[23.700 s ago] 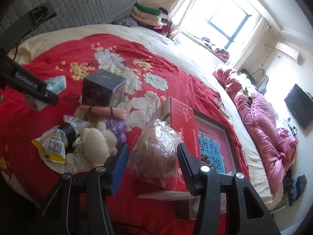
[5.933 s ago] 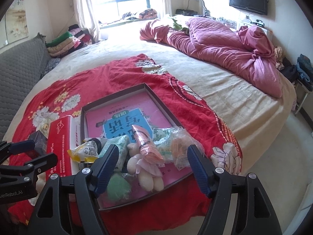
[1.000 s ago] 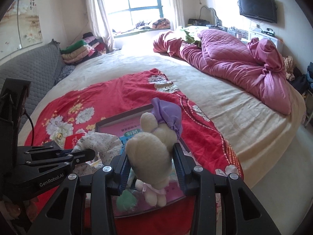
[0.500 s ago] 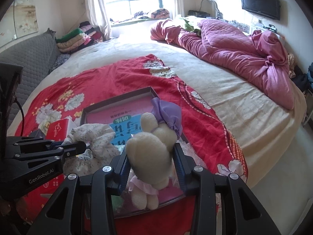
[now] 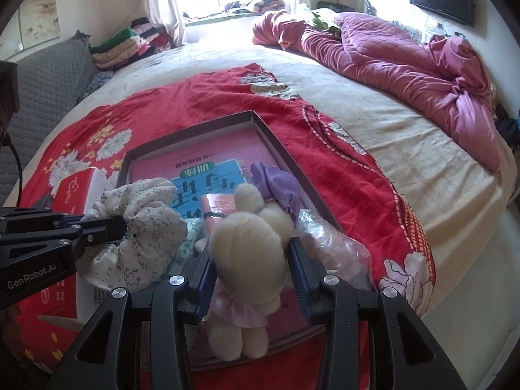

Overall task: Organize soft objects
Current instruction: 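Carry the scrunchie with the left tool while the right tool carries the bunny over the tray, then lower and release the scrunchie with the left tool while the right tool releases the bunny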

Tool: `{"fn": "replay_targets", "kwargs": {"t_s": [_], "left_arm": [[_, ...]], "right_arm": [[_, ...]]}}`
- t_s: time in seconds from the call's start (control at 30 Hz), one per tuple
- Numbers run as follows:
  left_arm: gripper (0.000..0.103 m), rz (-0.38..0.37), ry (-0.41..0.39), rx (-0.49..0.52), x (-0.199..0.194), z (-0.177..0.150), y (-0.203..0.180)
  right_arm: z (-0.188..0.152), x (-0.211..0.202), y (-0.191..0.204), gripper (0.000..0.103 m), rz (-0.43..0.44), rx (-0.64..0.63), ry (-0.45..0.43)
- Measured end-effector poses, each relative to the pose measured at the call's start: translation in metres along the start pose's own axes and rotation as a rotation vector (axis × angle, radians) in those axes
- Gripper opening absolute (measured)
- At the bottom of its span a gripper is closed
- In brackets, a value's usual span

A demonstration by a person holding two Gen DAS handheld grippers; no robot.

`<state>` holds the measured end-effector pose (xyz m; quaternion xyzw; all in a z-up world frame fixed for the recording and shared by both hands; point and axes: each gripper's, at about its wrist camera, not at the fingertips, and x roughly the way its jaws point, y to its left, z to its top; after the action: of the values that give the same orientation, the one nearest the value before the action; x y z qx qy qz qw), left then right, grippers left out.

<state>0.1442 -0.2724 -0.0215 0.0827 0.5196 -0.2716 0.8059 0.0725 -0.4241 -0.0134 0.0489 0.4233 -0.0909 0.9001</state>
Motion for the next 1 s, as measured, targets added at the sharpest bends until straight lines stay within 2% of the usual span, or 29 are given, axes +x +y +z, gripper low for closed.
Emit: {"fn": "replay_targets", "kwargs": {"t_s": [0.13,0.3,0.47,0.57,1.0], "left_arm": [[0.01,0.003,0.002,0.0,0.0,0.0,0.001],[0.012,0.009,0.006,0.005,0.001,-0.001,0.0],[0.013,-0.004,0.012,-0.009,-0.001,-0.002,0.003],[0.014,-0.009,0.016,-0.006,-0.002,-0.003,0.003],[0.044,-0.043,0.011,0.008,-0.008,-0.007,-0.005]], "right_arm": [[0.001,-0.002,0.003,0.044,-0.001,-0.012,-0.008],[0.003,-0.008,0.011,0.057,0.019,-0.032,-0.021],[0.004,-0.016,0.016,0.06,0.018,-0.05,-0.028],[0.003,-0.024,0.014,0.067,0.013,-0.041,-0.036],[0.002,-0.059,-0.002,0.072,-0.01,0.023,-0.082]]}}
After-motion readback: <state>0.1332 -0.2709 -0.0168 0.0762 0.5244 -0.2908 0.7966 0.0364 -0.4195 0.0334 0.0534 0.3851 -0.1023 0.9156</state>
